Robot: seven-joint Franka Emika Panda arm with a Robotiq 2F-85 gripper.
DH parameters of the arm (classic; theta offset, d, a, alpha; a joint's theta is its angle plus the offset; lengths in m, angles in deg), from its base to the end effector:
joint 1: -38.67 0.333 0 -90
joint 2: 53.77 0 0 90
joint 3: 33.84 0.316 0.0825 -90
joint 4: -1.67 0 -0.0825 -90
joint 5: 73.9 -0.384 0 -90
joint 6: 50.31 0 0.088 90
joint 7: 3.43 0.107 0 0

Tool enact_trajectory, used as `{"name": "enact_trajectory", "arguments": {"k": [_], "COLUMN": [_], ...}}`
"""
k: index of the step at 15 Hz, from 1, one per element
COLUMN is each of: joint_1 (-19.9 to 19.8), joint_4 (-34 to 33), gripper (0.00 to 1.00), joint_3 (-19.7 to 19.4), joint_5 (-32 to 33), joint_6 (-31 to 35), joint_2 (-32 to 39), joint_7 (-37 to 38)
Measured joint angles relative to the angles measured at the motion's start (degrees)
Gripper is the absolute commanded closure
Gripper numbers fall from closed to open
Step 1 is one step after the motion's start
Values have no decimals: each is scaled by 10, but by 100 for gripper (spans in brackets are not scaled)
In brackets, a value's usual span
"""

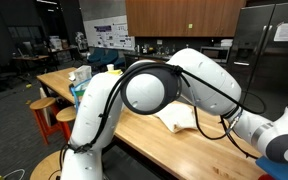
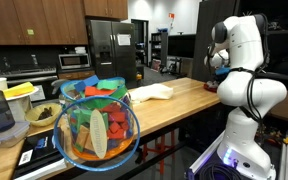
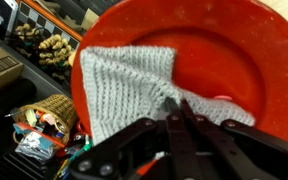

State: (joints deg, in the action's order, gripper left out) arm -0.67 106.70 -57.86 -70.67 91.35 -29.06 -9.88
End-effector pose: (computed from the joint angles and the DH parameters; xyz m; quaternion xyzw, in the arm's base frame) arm 0.3188 -0.5818 0.3390 0.8896 -0.4286 0.0397 0.1528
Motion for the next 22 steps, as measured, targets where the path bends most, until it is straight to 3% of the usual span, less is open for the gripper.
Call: {"name": "enact_trajectory", "arguments": {"k": [5,12,22], "joint_1": [1,1,-41], "joint_4": [-38,-39,-93], "gripper": [99,99,99], "joint_3": [16,19,19], "joint_5": [-12,-17,-102], "joint_6": [1,6,8], "joint_2": [-14,-19,-49], "joint_7": [0,2,2]}}
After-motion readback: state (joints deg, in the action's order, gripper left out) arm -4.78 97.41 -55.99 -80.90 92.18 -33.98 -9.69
